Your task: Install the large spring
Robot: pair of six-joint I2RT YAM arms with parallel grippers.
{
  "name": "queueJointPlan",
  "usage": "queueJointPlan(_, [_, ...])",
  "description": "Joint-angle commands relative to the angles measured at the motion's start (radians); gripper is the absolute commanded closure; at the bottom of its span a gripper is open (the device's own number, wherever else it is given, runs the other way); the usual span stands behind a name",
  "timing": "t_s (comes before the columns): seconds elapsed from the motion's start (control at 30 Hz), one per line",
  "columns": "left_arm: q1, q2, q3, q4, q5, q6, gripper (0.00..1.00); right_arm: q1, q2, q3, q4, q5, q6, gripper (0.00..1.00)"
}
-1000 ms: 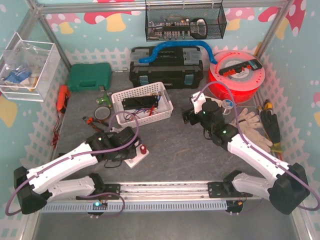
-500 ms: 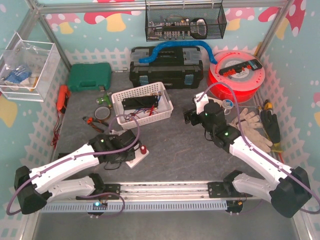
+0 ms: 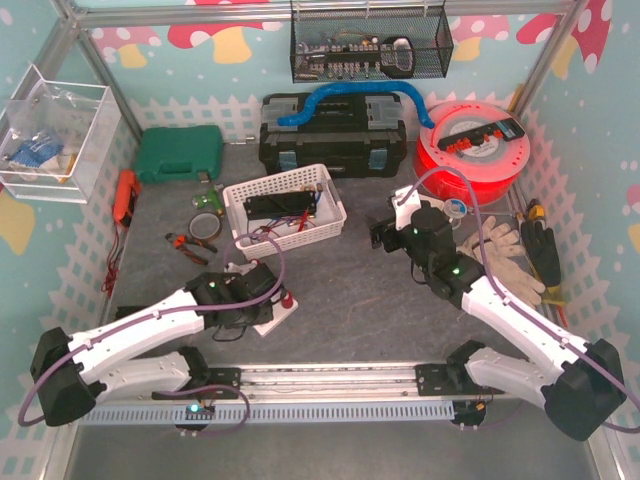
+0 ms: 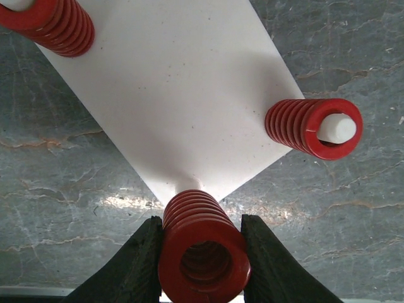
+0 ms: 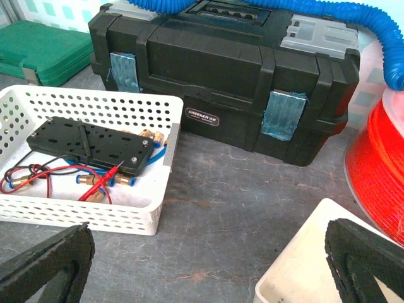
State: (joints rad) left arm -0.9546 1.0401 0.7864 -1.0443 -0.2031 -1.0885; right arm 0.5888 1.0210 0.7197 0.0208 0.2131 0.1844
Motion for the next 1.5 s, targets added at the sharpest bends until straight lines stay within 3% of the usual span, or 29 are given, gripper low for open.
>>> queueJointPlan(0.0, [-0.004,0.012,-0.015,0.044,-0.011,0.030,0.89,-0.003,-0.022,-0.022,-0.014,0.000,0.022,0.01])
queueJointPlan(0.33, [0.012,0.041,-0.029,0.083,0.020,0.049,0.68,-0.003,-0.054,-0.035,-0.032,0.001,0.036,0.01])
queueJointPlan(0.53, [0.017,0.055,-0.026,0.094,0.031,0.056,0.63,-0.003,-0.074,-0.019,-0.067,-0.010,0.036,0.01])
queueJointPlan(0.7, [0.020,0.060,-0.022,0.095,0.036,0.057,0.51,-0.003,-0.102,-0.004,-0.098,-0.013,0.051,0.01])
queueJointPlan(0.83, [0.020,0.048,-0.004,0.093,0.036,0.058,0.48,-0.003,-0.130,0.003,-0.117,-0.016,0.076,0.01])
queueJointPlan(0.97, [0.038,0.019,0.064,0.080,-0.024,0.084,0.45,-0.004,-0.134,0.021,-0.144,-0.003,0.091,0.01])
queueJointPlan(1.07, [0.119,-0.015,0.122,0.098,-0.116,0.123,0.39,-0.004,-0.123,0.030,-0.140,0.058,0.090,0.01])
queueJointPlan(1.2, [0.257,-0.069,0.169,0.258,-0.172,0.282,0.26,-0.009,-0.101,0.023,-0.086,0.195,0.075,0.01])
queueJointPlan(1.23, [0.290,-0.078,0.174,0.317,-0.175,0.329,0.05,-0.019,-0.095,0.020,-0.064,0.213,0.065,0.01])
queueJointPlan(1.27, [0.316,-0.086,0.174,0.380,-0.178,0.388,0.01,-0.036,-0.087,0.015,-0.034,0.216,0.052,0.01])
queueJointPlan(1.47, [0.388,-0.070,0.054,0.901,-0.276,0.816,0.01,-0.165,0.012,-0.012,0.134,0.186,-0.078,0.01])
